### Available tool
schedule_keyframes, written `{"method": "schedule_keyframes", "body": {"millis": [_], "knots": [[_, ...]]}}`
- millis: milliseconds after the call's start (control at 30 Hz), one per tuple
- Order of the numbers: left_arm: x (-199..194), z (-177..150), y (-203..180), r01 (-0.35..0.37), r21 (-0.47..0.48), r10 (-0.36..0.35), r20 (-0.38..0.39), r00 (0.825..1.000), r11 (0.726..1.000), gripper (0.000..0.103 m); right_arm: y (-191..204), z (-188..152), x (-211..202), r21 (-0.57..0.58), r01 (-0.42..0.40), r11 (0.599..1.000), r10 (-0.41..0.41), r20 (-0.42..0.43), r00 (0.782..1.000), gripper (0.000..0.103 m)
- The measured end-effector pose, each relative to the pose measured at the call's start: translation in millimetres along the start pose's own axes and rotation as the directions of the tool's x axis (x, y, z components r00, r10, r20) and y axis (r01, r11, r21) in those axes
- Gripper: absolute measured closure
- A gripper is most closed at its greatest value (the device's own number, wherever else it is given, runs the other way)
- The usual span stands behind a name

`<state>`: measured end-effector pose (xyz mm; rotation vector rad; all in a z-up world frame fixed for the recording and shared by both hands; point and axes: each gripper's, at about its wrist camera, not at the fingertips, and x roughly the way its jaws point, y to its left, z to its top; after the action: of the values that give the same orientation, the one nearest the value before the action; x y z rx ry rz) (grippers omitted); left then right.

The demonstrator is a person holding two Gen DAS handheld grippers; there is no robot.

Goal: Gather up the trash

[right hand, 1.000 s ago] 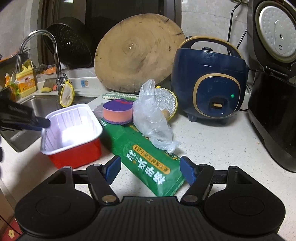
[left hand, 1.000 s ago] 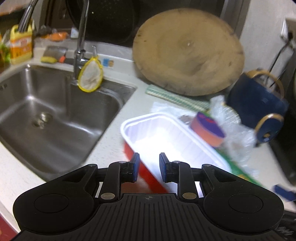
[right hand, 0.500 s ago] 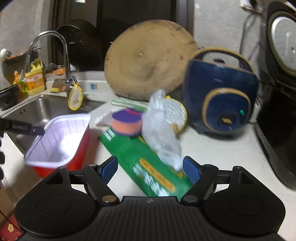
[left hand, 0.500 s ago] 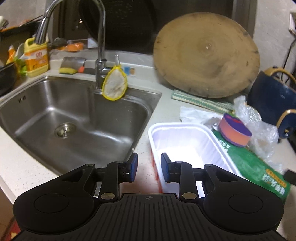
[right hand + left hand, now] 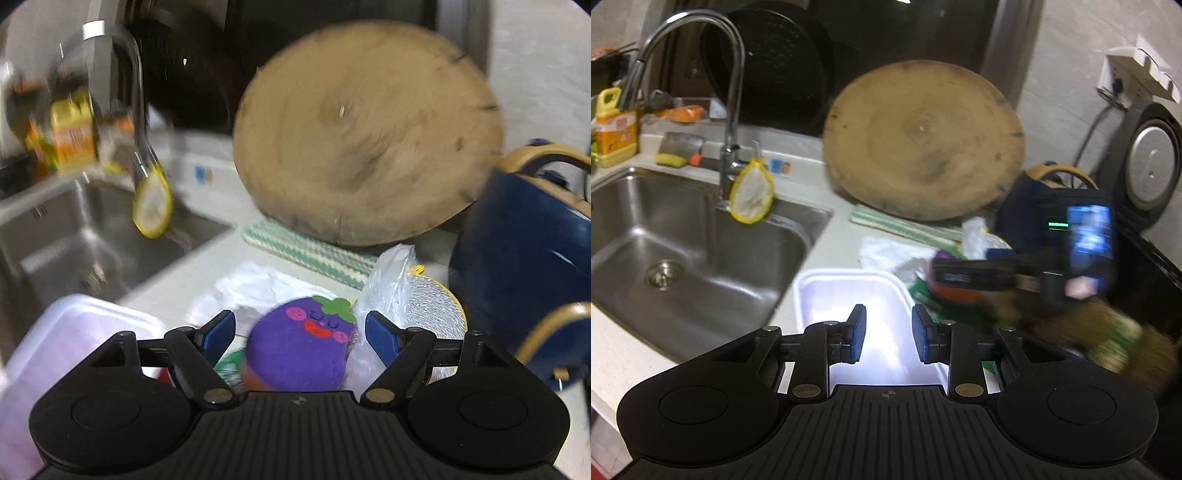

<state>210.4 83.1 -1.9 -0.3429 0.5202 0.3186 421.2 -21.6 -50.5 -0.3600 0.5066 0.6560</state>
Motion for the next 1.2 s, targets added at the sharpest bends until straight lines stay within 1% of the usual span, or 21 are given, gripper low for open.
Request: {"method": "schedule_keyframes", "body": {"millis": [67, 133, 200, 300, 333, 367, 400, 433, 467, 500, 533, 567, 667, 733, 800, 833, 967, 1000, 1067, 1133, 1200], "knots": [[-1, -1, -3, 0.009, 0.001, -0.009, -0.016, 1.0, 1.0, 0.072, -7, -4, 7, -0.004, -0.041, 0.999, 0.041, -0.035, 0.999, 0.024], [-1, -2, -6, 0.012, 0.009, -0.012, -0.024, 1.0, 1.0, 0.072, -21, -10, -5, 0.025, -0.073, 0.997, 0.073, -0.025, 0.997, 0.024], [2, -2, -10, 0.021, 0.005, -0.02, -0.026, 0.999, 1.0, 0.072, -33, -21, -26, 0.029, -0.056, 0.998, 0.056, 0.012, 0.998, 0.024], [13, -2, -16, 0.048, -0.01, -0.048, -0.042, 0.998, 0.999, 0.072, -50, -40, -47, 0.029, 0.014, 0.999, -0.016, 0.059, 0.998, 0.023], [19, -2, -20, 0.059, -0.009, -0.06, -0.053, 0.997, 0.998, 0.072, -57, -48, -51, 0.049, 0.007, 0.999, -0.01, 0.054, 0.999, 0.023], [23, -3, -24, 0.07, -0.008, -0.071, -0.062, 0.996, 0.997, 0.072, -65, -53, -53, 0.078, -0.023, 0.997, 0.02, 0.038, 0.999, 0.025], [27, -3, -29, 0.086, -0.005, -0.086, -0.073, 0.994, 0.996, 0.072, -73, -59, -56, 0.12, -0.076, 0.99, 0.074, 0.018, 0.997, 0.04], [32, -4, -34, 0.103, -0.001, -0.103, -0.084, 0.991, 0.995, 0.072, -81, -66, -57, 0.168, -0.134, 0.977, 0.137, -0.008, 0.991, 0.052], [35, -5, -39, 0.12, 0.008, -0.119, -0.095, 0.988, 0.993, 0.072, -85, -72, -60, 0.202, -0.157, 0.967, 0.166, -0.028, 0.986, 0.067], [39, -7, -44, 0.135, 0.019, -0.132, -0.105, 0.986, 0.991, 0.072, -88, -78, -65, 0.221, -0.151, 0.964, 0.163, -0.035, 0.986, 0.084], [41, -7, -48, 0.146, 0.028, -0.142, -0.112, 0.983, 0.989, 0.072, -90, -84, -71, 0.23, -0.137, 0.963, 0.15, -0.041, 0.988, 0.095], [43, -8, -52, 0.162, 0.037, -0.156, -0.12, 0.98, 0.986, 0.072, -91, -89, -77, 0.243, -0.14, 0.96, 0.154, -0.042, 0.987, 0.102], [50, -8, -60, 0.191, 0.047, -0.183, -0.138, 0.973, 0.981, 0.072, -94, -103, -104, 0.285, -0.237, 0.929, 0.255, -0.026, 0.967, 0.102], [55, -8, -64, 0.208, 0.043, -0.199, -0.15, 0.968, 0.977, 0.072, -88, -108, -124, 0.24, -0.281, 0.929, 0.29, -0.002, 0.957, 0.102], [59, -8, -69, 0.209, 0.044, -0.2, -0.157, 0.967, 0.977, 0.072, -86, -107, -139, 0.205, -0.28, 0.938, 0.281, 0.027, 0.959, 0.102], [61, -7, -70, 0.206, 0.045, -0.196, -0.16, 0.967, 0.978, 0.072, -89, -105, -143, 0.209, -0.279, 0.937, 0.276, 0.041, 0.96, 0.102], [64, -4, -73, 0.214, 0.042, -0.204, -0.169, 0.964, 0.976, 0.072, -108, -94, -160, 0.267, -0.331, 0.905, 0.311, 0.115, 0.943, 0.102], [64, -4, -73, 0.213, 0.044, -0.202, -0.169, 0.965, 0.976, 0.072, -114, -94, -167, 0.273, -0.321, 0.907, 0.296, 0.128, 0.946, 0.102], [67, -2, -75, 0.211, 0.044, -0.201, -0.173, 0.964, 0.976, 0.072, -120, -92, -169, 0.279, -0.24, 0.93, 0.211, 0.131, 0.969, 0.1], [73, 0, -81, 0.224, 0.041, -0.213, -0.185, 0.959, 0.974, 0.072, -129, -100, -168, 0.294, -0.158, 0.943, 0.133, 0.102, 0.986, 0.092], [78, 1, -90, 0.249, 0.045, -0.236, -0.198, 0.951, 0.967, 0.072, -139, -109, -171, 0.318, -0.102, 0.943, 0.08, 0.083, 0.993, 0.061]]}}
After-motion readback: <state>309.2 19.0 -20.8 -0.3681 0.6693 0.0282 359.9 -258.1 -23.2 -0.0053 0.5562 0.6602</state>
